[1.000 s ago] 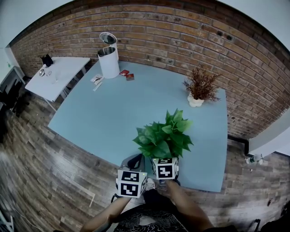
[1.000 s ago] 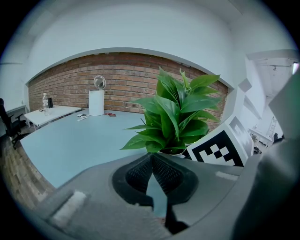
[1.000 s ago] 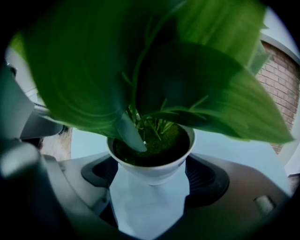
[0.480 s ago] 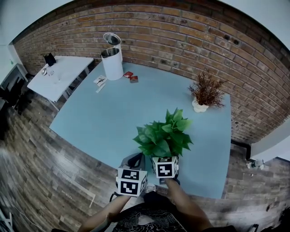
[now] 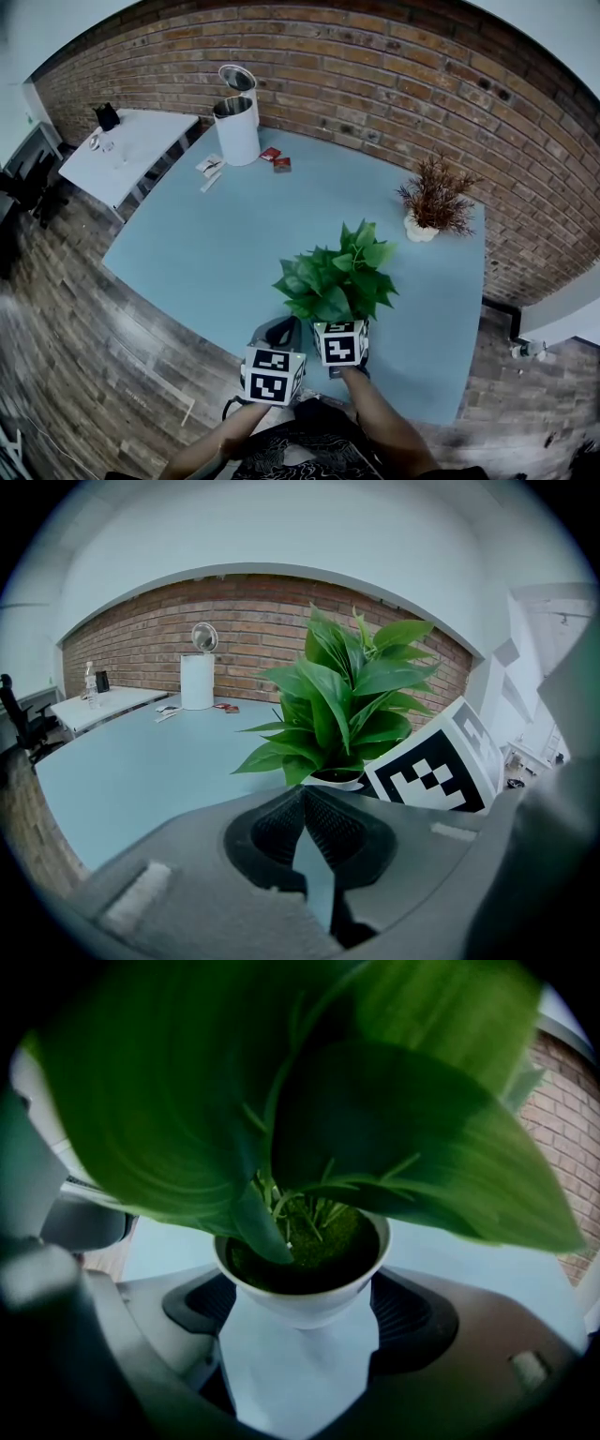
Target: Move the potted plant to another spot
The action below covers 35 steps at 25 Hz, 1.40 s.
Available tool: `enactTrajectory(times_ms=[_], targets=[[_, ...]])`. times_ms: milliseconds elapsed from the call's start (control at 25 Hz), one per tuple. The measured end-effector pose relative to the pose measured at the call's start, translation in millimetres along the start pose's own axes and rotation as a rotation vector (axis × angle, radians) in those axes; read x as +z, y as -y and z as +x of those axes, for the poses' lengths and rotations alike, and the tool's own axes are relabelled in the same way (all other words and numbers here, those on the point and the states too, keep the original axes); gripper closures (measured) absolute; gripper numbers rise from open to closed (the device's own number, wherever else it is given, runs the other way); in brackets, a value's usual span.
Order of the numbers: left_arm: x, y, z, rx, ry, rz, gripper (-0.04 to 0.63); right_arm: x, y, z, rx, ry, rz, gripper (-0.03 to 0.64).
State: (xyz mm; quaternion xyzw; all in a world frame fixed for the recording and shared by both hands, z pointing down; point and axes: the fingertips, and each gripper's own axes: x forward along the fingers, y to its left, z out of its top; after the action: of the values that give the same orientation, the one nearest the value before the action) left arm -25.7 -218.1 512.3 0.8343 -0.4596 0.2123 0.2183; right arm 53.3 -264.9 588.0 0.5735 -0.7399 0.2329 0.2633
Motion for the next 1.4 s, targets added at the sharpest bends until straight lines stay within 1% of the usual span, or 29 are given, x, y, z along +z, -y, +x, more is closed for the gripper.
enactTrajectory(times_ms=[80,200,320,800,1000,1160,1320,1400], targets=[[3,-1,4,0.006,-0.003,-0.004,0.597,4,0,3,0.01,0.002,-0.007,0.17],[7,-4,11,0.015,-0.009,-0.009,0.597,11,5,7,0.001,0.004,-0.021,0.17],[10,-6,16,0.024,-0.014,-0.014,0.597,14,4,16,0.03,0.002,-0.016,0.17],[21,-19,42,0.074,-0.032,-0.027,0.597,42,21,38,0.031,0.004,-0.066,0.17],[26,-23,55,0.08,-0.028,-0.05,0.597,54,23,50,0.052,0.016,-0.071,0.172],[31,-28,63,0.087,-0.034,-0.051,0.597,60,23,58,0.061,0.017,-0.077,0.172],[36,-34,70,0.101,-0.036,-0.049,0.597,70,19,66,0.096,0.034,-0.076,0.172],[37,-36,74,0.104,-0.039,-0.051,0.597,72,23,70,0.087,0.035,-0.081,0.172]])
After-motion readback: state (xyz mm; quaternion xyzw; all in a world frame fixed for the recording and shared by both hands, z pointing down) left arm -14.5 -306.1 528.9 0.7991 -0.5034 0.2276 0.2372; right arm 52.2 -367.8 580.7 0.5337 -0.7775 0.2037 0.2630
